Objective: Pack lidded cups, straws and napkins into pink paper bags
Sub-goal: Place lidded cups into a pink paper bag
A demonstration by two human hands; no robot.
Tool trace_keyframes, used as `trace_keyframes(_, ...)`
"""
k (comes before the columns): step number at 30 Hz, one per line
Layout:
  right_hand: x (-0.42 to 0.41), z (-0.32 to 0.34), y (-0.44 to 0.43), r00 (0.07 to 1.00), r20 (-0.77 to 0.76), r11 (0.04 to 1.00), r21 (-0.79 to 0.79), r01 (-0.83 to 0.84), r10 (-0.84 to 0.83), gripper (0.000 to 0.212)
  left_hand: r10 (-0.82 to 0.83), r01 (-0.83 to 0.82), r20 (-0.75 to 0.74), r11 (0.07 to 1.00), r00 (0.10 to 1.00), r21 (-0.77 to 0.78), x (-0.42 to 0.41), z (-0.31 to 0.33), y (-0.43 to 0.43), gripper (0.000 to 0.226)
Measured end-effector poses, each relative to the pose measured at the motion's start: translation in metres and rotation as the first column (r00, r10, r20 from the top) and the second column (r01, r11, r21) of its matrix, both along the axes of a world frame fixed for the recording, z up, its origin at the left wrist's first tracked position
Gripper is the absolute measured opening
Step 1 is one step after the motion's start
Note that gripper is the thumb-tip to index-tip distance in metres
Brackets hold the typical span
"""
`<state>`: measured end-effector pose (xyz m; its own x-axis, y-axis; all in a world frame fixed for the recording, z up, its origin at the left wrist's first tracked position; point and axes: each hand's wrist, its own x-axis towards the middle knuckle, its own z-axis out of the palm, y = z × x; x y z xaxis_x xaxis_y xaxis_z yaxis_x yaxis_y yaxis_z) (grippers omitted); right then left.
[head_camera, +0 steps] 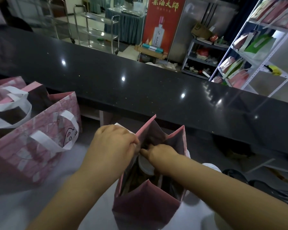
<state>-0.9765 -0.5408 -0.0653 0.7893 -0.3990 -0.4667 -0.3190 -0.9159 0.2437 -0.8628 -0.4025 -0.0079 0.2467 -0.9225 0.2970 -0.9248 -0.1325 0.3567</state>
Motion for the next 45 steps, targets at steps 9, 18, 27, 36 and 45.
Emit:
trace_keyframes(9,-0.030,0.060,-0.015,0.865,0.500,0.998,0.058,0.007,-0.035,0.019,0.107,-0.160,0.319,0.977,0.942,0.144,-0.053,0.009,0.019,0.033)
trace_keyframes(18,-0.147,0.038,-0.058,0.866,0.350,0.929,0.040,0.367,-0.357,0.012,0.086,-0.198,0.377,0.942,0.922,0.270,-0.073,0.005,0.036,0.062)
trace_keyframes(27,-0.183,-0.020,-0.034,0.960,0.063,0.953,-0.118,0.278,-0.272,0.069,-0.015,-0.090,0.317,0.946,0.948,0.313,-0.065,-0.002,0.045,0.099)
trace_keyframes(36,-0.161,0.081,-0.011,0.910,0.345,0.940,-0.162,0.300,-0.231,0.077,-0.057,-0.016,0.226,0.951,0.972,0.310,-0.056,-0.014,0.048,0.117)
trace_keyframes(45,-0.103,0.154,0.054,0.893,0.419,0.951,-0.307,-0.030,0.163,0.084,-0.073,0.030,0.135,0.955,0.988,0.294,-0.048,-0.013,0.049,0.122)
